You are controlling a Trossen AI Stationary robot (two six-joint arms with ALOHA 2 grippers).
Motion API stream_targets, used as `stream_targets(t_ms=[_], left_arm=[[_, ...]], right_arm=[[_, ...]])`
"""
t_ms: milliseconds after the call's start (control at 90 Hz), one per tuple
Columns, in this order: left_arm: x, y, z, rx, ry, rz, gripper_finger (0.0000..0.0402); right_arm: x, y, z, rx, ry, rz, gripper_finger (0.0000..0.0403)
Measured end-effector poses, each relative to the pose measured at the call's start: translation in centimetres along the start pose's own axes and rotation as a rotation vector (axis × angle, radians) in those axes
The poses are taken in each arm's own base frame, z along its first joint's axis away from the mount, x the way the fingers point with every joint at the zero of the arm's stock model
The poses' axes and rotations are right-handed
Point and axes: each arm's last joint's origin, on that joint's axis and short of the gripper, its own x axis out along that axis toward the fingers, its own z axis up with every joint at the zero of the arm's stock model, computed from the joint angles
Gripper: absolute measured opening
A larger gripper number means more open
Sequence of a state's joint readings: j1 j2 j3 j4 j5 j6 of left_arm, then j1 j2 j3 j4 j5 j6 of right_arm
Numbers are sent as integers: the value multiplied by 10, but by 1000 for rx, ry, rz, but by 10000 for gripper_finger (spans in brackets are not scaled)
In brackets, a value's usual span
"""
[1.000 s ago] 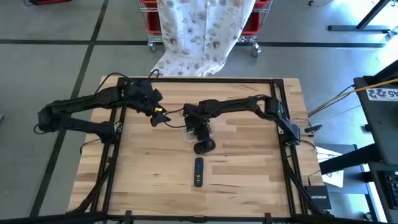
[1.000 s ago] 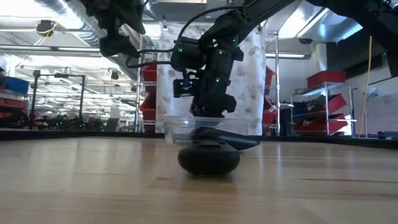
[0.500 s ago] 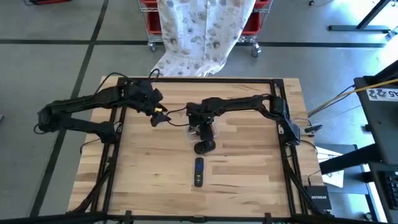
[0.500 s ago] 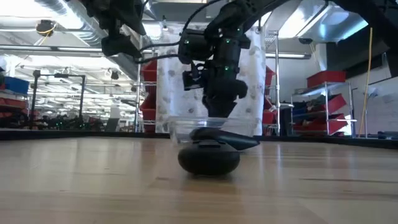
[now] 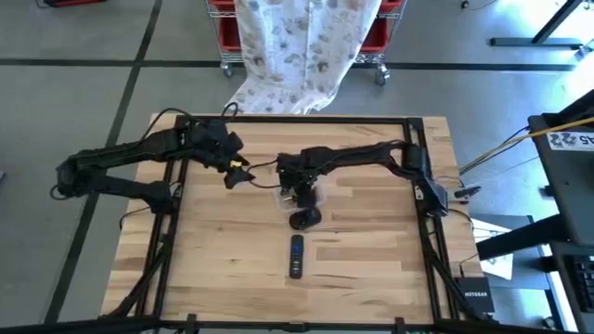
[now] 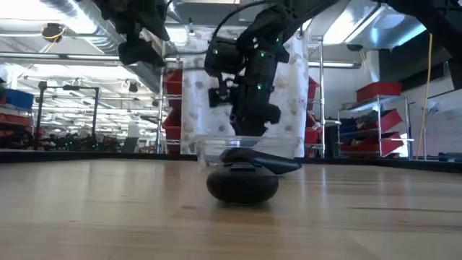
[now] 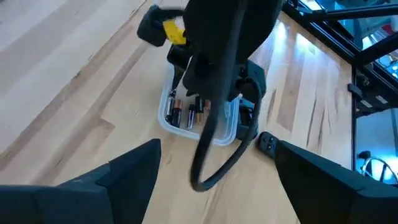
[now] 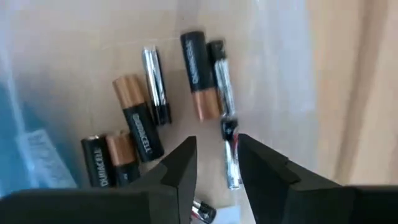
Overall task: Insert battery
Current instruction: Insert the silver battery into the mouse
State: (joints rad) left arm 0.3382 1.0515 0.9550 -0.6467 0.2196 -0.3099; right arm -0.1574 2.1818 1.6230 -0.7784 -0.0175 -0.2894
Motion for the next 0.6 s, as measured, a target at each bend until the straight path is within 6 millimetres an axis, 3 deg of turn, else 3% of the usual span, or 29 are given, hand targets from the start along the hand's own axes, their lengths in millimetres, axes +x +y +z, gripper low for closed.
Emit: stream_targets(t_ms=[289,600], left_arm=[[0,0,0,-21,-1,-1,296],[0,0,0,-25,-5,5,296]], right_arm=[[14,0,-1,65,10,16,99],[27,6,-16,168,57,59,86]])
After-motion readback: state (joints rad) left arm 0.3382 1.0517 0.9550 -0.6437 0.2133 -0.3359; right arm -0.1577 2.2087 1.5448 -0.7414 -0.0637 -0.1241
